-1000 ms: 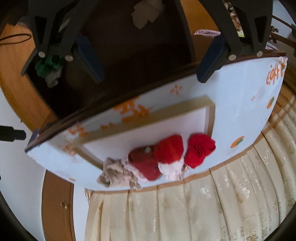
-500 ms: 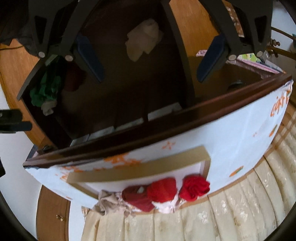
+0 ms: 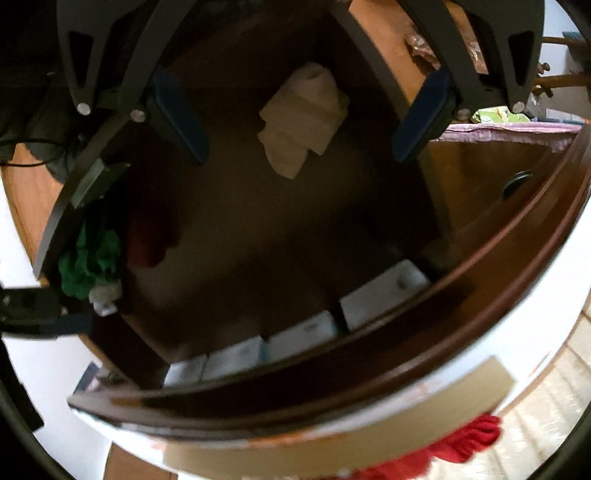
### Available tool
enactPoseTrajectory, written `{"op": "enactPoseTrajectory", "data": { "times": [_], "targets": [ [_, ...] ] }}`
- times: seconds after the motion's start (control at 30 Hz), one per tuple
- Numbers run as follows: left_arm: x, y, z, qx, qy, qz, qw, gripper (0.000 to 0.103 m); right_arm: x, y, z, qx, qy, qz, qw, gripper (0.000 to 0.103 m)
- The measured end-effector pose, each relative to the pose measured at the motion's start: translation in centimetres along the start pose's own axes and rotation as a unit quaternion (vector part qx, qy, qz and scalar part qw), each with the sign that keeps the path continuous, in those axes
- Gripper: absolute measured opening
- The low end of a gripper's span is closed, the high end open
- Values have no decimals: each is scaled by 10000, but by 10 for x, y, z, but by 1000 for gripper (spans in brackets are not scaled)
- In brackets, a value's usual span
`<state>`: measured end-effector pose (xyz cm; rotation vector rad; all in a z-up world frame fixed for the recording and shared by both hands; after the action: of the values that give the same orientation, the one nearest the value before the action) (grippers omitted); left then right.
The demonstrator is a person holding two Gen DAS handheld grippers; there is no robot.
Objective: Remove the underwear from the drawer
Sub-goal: 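Withdraw both tools from the tray and lower them into the drawer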
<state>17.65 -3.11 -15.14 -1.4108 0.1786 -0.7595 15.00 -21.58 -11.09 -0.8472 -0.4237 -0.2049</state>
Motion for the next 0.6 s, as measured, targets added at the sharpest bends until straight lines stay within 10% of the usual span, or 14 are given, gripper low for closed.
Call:
{"op": "enactPoseTrajectory", "data": {
  "times": [0.6],
  "targets": [
    [-12,47,-26,-129,585,1000,9932,70,4,-3,-20,-17,337,-14,9994,75]
  ]
}}
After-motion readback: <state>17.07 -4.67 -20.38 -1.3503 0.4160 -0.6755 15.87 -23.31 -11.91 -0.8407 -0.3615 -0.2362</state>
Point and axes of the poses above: each gripper's, at about its wrist camera, not at the fingertips, and y roughly the way its jaws point, z to its left, x to its top, the point moved 8 cm from there along y, roughly the way its jaws point, and after that the axes turned 7 degrees about x, right-handed, at the moved point
